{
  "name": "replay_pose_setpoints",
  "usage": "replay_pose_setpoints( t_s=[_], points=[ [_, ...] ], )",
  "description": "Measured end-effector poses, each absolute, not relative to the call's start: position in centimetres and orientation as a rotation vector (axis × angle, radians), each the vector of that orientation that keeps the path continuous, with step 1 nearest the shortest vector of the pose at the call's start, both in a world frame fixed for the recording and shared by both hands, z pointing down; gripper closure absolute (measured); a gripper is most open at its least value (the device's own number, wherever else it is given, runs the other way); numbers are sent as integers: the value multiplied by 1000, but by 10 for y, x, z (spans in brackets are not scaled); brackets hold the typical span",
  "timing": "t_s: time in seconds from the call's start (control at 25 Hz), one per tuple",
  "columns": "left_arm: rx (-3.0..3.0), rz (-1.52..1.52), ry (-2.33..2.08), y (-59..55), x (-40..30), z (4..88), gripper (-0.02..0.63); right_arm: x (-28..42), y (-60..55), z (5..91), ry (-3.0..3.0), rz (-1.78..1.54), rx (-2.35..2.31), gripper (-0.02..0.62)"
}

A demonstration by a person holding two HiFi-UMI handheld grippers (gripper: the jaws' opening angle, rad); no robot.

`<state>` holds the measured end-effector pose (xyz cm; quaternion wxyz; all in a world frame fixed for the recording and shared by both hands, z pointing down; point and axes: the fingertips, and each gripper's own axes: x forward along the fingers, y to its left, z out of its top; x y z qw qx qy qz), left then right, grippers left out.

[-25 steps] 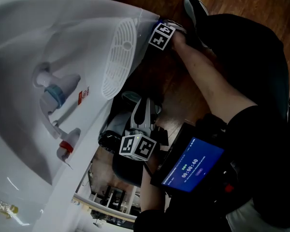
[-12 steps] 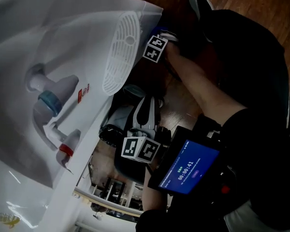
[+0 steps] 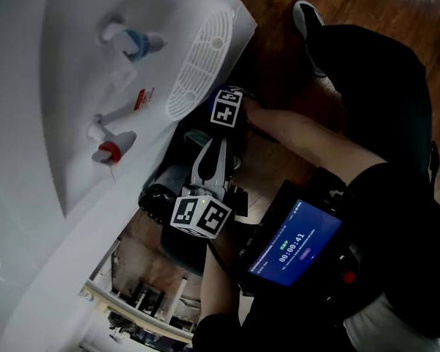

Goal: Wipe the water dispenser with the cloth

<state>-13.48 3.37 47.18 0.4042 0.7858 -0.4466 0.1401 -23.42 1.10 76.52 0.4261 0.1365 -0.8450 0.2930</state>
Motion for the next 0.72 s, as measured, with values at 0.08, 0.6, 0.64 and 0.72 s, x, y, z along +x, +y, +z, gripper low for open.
replay_pose_setpoints(
  t_s=[0.08,0.6,0.64,0.72],
  points=[
    [2060,326,-1126,30,-133,454,540,-224,29,739,-2139,587,176,440],
    [2230,85,-1203,80,-190,277,404,-146,85,405,-2611,-7,-59,440],
    [2222,73,-1162,87,-185,274,361,-142,92,370,-2670,-80,-57,440],
    [2193,-6,-1045,101,-170,268,284,-132,110,306,-2740,-294,-106,439]
  ],
)
